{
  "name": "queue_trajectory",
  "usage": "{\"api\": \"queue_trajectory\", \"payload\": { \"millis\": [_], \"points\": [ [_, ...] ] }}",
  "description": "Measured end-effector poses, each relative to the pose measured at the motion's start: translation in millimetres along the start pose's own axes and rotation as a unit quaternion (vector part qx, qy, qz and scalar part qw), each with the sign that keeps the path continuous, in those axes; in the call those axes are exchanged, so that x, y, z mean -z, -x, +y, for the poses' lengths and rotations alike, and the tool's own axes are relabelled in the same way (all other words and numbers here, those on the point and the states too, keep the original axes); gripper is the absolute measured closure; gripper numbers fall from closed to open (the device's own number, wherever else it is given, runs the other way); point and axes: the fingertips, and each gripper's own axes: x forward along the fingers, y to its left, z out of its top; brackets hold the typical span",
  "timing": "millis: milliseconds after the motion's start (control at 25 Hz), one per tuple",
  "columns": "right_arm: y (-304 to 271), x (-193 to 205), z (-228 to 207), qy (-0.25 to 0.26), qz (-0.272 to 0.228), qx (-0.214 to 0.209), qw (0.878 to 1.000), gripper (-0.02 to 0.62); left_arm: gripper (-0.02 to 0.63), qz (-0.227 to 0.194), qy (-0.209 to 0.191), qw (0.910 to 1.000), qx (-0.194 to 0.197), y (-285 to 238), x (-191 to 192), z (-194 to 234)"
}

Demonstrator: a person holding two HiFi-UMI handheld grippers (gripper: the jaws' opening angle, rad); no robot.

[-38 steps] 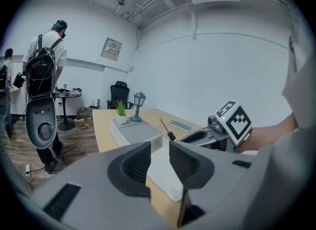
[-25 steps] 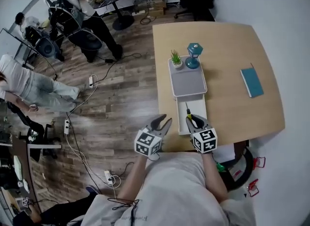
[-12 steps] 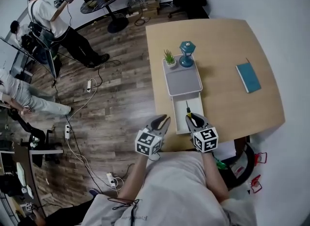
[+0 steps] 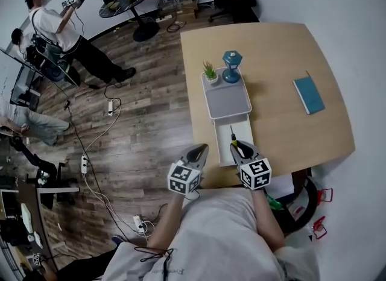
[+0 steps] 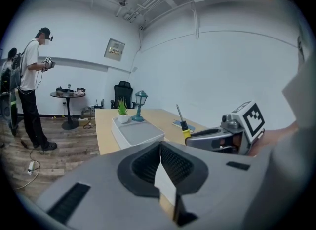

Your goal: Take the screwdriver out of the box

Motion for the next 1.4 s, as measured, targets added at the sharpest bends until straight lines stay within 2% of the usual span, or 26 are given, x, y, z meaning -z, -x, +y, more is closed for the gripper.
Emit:
{"api": "queue_trajectory", "payload": {
  "millis": [400,680,1400],
  "points": [
    [6.9,-4.8,-7.5,0.001,-0.021,0.013,1.000,0.516,0.601,-0.016,0.005,0.9997,-0.018,0.6,-2.8,5.8],
    [7.0,-3.5,-9.4,0.008,-0.030,0.018,0.999,0.515,0.601,-0.021,0.004,0.9998,-0.001,-1.8,-1.0,0.0],
    [8.4,-1.6,-9.6,0.004,-0.030,0.019,0.999,0.517,0.600,-0.031,0.012,0.9995,-0.001,-1.0,-2.1,-1.2]
  ]
}}
